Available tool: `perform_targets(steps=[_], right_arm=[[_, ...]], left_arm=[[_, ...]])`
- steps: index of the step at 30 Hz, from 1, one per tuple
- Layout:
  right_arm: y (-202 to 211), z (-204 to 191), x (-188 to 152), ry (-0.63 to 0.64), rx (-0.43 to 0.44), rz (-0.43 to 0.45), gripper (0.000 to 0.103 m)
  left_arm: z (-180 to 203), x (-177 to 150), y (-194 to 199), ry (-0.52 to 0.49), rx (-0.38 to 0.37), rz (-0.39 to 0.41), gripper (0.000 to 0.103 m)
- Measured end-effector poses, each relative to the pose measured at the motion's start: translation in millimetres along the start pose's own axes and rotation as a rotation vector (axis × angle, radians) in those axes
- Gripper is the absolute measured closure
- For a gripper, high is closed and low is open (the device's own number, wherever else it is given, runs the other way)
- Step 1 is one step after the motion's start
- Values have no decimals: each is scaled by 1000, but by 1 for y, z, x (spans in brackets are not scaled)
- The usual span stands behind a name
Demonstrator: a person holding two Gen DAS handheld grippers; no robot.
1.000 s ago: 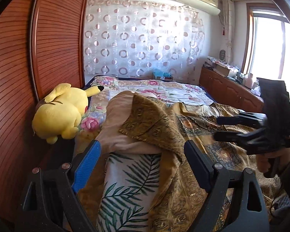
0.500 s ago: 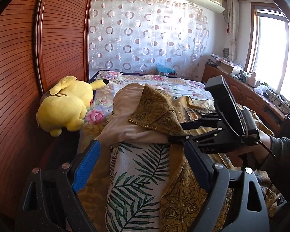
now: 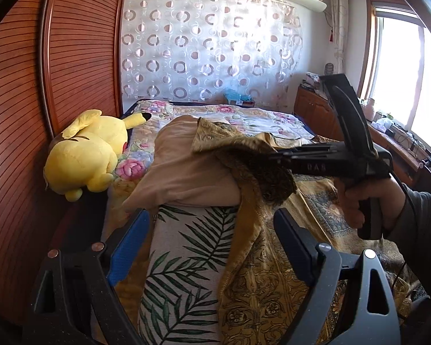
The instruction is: Fold small clothes
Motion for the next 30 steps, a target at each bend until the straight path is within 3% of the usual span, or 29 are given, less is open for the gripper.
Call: perform_targets(steps=[8,10,18,26,30], right_arm=[[18,28,-4,-78,-188,2,80],[23,33,-7,-77,-225,-7,70],[80,33,-7,-13,-254,-20,66],[146,64,-45,33,-360,-104,55],[168,77,-72,27,-408,-160,55]], left_arm=[[13,-3,-7,-13,-20,-18,15],[15,-3,-11,-13,-26,-24,15],[17,7,-41,-10,-41,-51,15],[20,20,-84,-24,-42,-78,15],[23,26,-105,-38,-43,-97,26]])
Point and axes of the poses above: each gripper's, at about its wrist camera, not at the fingertips, and y roughly against the way its jaws point, z to its right, x to its top, the point moved 1 cm from there along -y, roughly the way its jaws point, and after that the axes turned 15 degrees about z, right-handed, at the moved point
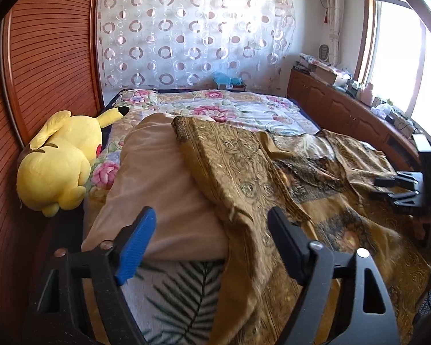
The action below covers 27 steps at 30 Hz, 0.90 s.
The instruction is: Fold small clothes
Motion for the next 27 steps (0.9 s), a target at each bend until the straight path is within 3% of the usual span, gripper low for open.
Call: perform_targets(steps=[6,17,22,27], right_arm=[[15,11,-18,-57,0,11,55],[13,7,-29,-57,-11,24,49],[10,18,-19,-56,-8,22,49],[10,18,-19,-56,-8,21,48]], left_arm=[[-2,4,-30,17,-17,-45,49],[-15,9,-71,112,-29,-106,53],[-13,12,-77,122,-73,-135,92],[-6,32,-64,60,-57,-79,98]])
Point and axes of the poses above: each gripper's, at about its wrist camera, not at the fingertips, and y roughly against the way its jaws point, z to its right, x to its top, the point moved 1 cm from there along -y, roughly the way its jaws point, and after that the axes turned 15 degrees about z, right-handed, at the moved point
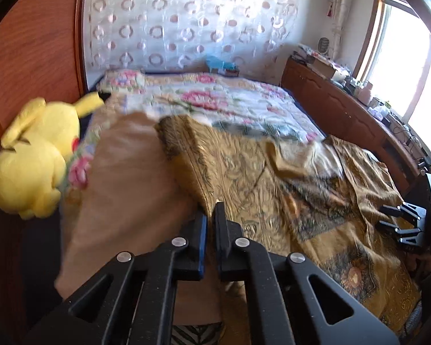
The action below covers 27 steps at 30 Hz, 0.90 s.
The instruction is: Fold small clothes
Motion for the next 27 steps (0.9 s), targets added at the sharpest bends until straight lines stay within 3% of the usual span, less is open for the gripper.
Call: perform_targets(steps=[6,9,14,15,17,19,27], right_arm=[[0,2,1,1,1,0,48],[0,2,1,1,1,0,47],[0,2,1,2,1,-1,47],[0,2,1,2,1,-1,47],[0,2,1,2,1,-1,47],[0,3,2,2,1,-1,46],[0,5,1,0,1,-1,45]], left_arm=[[-16,10,-5,-70,119,3,98],[-22,6,-1,-46,115,-2,97],[-12,-2,19,-64,93,42,72],[-8,-2,23,-74,88,56,61],[2,-4,34,-77,59,88,51],[10,-6,41,-69,26,98,19],[55,-22,64,-97,-53,150,19]])
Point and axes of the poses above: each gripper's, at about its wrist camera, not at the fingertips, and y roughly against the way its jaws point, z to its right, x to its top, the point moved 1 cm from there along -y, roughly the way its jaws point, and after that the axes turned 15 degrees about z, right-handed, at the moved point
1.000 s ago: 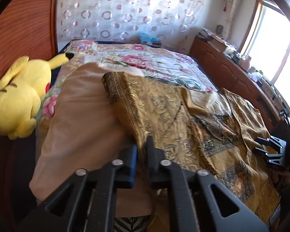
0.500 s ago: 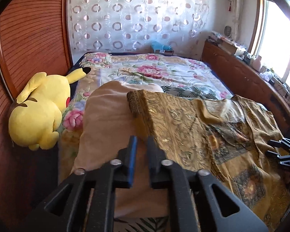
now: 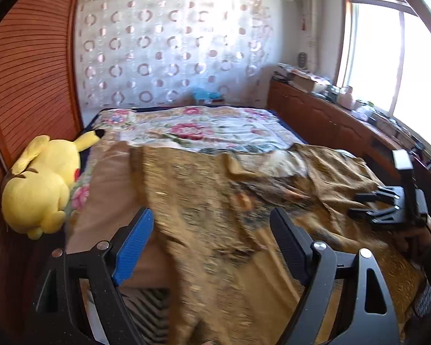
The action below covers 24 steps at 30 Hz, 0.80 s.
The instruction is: Fold small clothes
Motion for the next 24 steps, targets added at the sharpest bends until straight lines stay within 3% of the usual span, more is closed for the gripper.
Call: perform_targets(steps=[9,13,18,24], right_arm=[[4,-1,-1,10,23,-7,42],[30,5,0,-23,16,33,42],[69,32,-4,-65,-35,91,42],[107,86,-26,-120,-170,104,42]], left_arm=[[53,-13,15,-37,-47,15,19],[66,-17,19,-43,-53,6,19],[77,-22,21,-41,-65,-5,19],[89,-32,15,-51,-74,-35,19]])
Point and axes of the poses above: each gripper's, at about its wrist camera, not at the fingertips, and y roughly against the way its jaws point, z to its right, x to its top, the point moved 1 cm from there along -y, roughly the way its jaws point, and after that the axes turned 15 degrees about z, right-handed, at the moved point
